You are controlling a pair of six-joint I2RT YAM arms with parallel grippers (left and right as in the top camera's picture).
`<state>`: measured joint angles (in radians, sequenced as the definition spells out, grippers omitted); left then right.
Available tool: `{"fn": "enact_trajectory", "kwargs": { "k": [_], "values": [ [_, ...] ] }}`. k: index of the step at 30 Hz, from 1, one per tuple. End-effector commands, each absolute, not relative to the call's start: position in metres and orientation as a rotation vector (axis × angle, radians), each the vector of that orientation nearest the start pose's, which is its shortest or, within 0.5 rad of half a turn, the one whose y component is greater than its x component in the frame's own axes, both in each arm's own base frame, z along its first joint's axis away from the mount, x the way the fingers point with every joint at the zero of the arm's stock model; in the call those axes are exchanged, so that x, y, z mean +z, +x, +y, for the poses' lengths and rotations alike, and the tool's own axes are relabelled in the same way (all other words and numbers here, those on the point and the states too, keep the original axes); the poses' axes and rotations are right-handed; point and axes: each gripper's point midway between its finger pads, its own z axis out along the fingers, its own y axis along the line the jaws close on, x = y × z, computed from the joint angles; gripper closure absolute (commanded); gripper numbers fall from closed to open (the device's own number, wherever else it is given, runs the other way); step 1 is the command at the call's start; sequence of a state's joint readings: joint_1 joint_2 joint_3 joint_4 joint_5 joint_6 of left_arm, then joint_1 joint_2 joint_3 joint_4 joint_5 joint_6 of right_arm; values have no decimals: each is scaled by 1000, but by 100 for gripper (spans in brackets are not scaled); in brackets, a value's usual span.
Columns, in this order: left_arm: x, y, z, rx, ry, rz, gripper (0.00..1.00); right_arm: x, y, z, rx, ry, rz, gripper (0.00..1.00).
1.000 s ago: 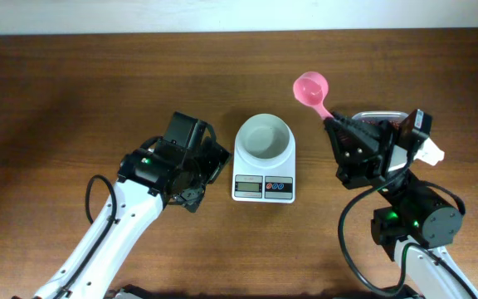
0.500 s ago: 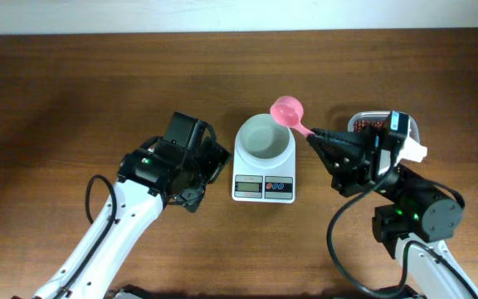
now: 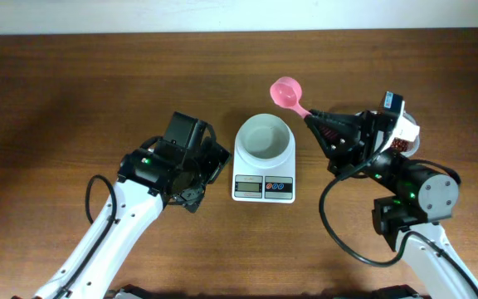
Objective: Scoop and weigh 50g on scale
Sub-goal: 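Lift the scoop with the right gripper toward the bean tub, then move the left gripper to hold the scale's front edge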
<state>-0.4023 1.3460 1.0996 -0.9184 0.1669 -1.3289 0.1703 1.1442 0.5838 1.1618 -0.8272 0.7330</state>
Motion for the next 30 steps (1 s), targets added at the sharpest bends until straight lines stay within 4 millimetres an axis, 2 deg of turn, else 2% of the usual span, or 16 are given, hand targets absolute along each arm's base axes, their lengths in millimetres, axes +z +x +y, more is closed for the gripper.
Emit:
{"fn": "enact_trajectory", "kwargs": {
  "k": [1, 7, 9, 12, 15, 18, 20, 23, 26, 28, 30],
  "values": [
    [148, 273, -147, -618, -1253, 2644, 1, 387, 292, 172, 1166, -472, 1152, 96],
    [148, 273, -147, -619, -1253, 2643, 1, 381, 303, 169, 1139, -429, 1174, 96],
    [151, 279, -148, -639, -1242, 2622, 1, 379, 305, 169, 1140, -422, 1182, 96],
    [148, 280, -137, -559, -1252, 2595, 1, 378, 306, 169, 1141, -421, 1186, 96],
    [146, 277, -136, -540, -1240, 2613, 1, 378, 306, 169, 1142, -419, 1191, 96],
    [148, 272, -142, -546, -898, 2734, 1, 377, 306, 169, 1143, -418, 1192, 96],
    [153, 269, -142, -548, -779, 2754, 3, 377, 307, 169, 1144, -416, 1197, 96],
    [175, 261, -137, -565, -629, 2707, 4, 375, 307, 169, 1145, -414, 1203, 96],
    [208, 251, -136, -610, -415, 2613, 10, 374, 308, 170, 1147, -410, 1211, 96],
    [232, 236, -141, -629, -239, 2533, 11, 372, 309, 170, 1149, -406, 1220, 96],
    [253, 219, -147, -604, -107, 2436, 17, 372, 310, 170, 1150, -405, 1224, 96]
  ]
}}
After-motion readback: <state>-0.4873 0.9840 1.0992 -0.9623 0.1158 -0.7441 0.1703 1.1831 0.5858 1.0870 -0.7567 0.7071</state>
